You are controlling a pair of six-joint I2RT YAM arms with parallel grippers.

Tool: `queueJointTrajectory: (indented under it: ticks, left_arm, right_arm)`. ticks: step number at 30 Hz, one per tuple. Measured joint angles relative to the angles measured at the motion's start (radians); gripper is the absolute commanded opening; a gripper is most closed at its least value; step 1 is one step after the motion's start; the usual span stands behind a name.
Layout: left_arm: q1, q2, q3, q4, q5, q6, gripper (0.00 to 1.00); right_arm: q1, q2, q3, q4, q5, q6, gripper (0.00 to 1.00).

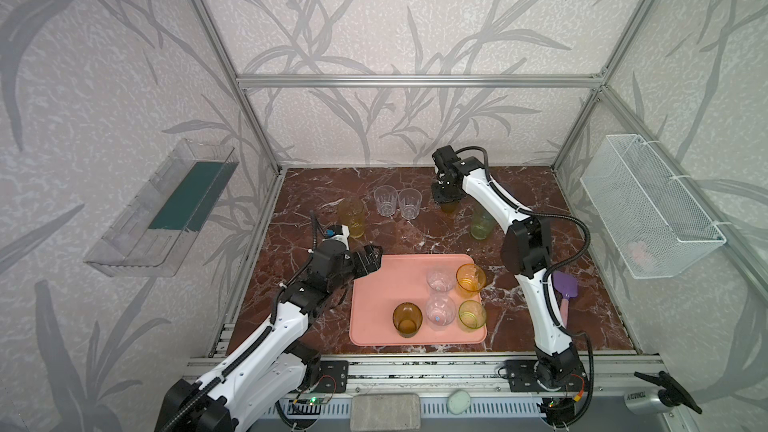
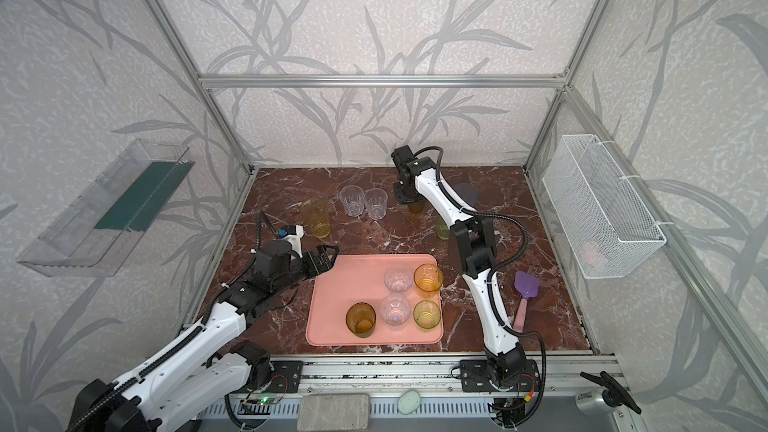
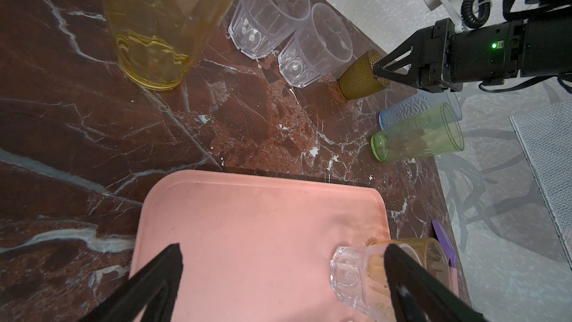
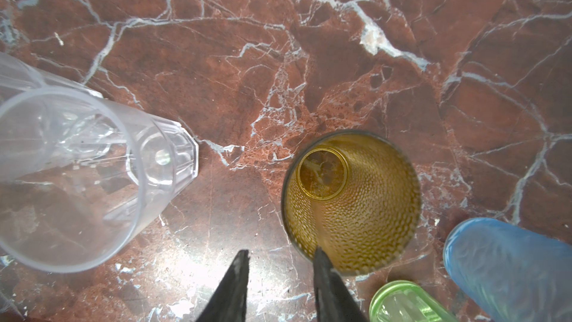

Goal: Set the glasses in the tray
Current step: 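Lower the right gripper into the second gold dimpled tumbler and grip it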

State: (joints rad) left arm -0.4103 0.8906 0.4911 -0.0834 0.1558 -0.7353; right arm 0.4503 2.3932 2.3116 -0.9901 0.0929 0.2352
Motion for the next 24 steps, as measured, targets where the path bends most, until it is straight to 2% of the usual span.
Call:
queueJointTrajectory:
  ticks: [5, 9, 24]
  left_arm:
    - [0.000, 0.000, 0.000, 0.000, -0.002, 0.001, 0.99]
    - [0.000, 0.001, 0.000, 0.000, -0.002, 0.001, 0.99]
    - [0.000, 0.011, 0.000, 0.001, -0.001, 0.000, 0.99]
  right_arm:
    - [-0.002, 0.025, 0.023, -0.015, 0.003, -0.001, 0.31]
    - [-0.003, 0.048, 0.057, -0.031, 0.004, -0.002, 0.25]
    - [-0.006, 0.093, 0.108, -0.061, 0.003, -0.009, 0.17]
